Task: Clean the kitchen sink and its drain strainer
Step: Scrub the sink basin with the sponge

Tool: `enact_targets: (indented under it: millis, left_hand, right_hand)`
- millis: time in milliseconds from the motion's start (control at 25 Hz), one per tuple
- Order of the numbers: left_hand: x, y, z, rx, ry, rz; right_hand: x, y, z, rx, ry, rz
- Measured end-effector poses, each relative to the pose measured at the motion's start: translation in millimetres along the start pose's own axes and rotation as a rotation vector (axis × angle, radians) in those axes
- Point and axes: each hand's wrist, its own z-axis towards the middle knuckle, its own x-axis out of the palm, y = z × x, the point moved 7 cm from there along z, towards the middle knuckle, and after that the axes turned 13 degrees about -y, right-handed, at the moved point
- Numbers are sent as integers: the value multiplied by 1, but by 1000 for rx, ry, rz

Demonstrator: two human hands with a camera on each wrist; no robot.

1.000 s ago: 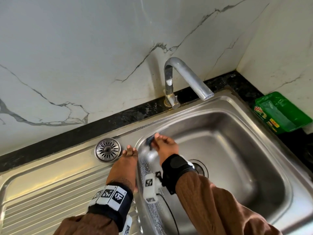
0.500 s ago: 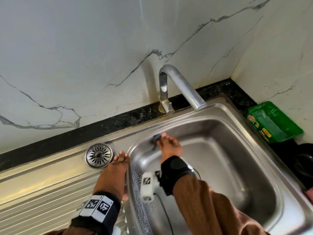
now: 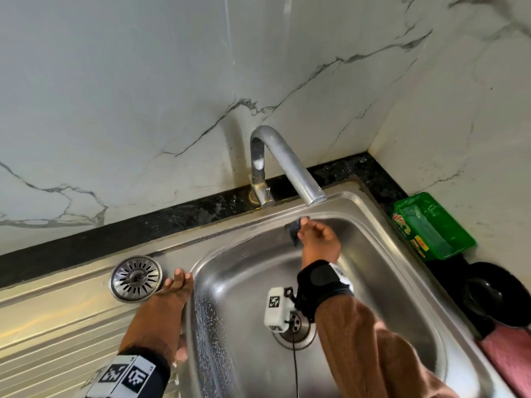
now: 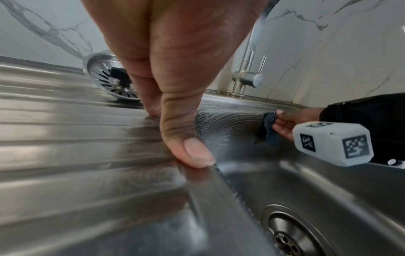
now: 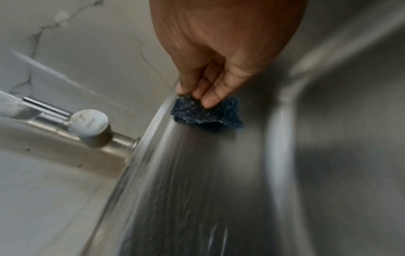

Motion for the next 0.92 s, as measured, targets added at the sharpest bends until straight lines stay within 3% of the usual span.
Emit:
enact_targets:
  millis: [80, 280, 360, 520, 600, 720, 800, 920]
  left_hand:
    - [2, 3, 0, -9, -14, -34]
    - [-2, -1, -3, -19, -12, -52]
    - [-5, -2, -3, -14, -7, -24]
    - [-5, 1, -4, -54, 1, -30]
    - [-5, -1, -3, -45, -14, -12]
    - [-7, -2, -2, -32, -21, 0]
    - [-6, 0, -4, -49, -13, -50]
    - [-7, 1, -5, -91, -5, -111]
  right_hand:
    - [8, -26, -19, 39, 32, -95]
    - [37, -61, -91, -121, 257, -419]
    - [35, -54, -82, -8, 266, -306]
    - [7, -21, -4, 76, -71, -1]
    - [3, -16, -4, 66, -136, -2]
    - [27, -64, -61, 310, 46, -84]
    - [37, -95, -100, 509, 108, -11]
    - [36, -95, -87, 483, 102, 110]
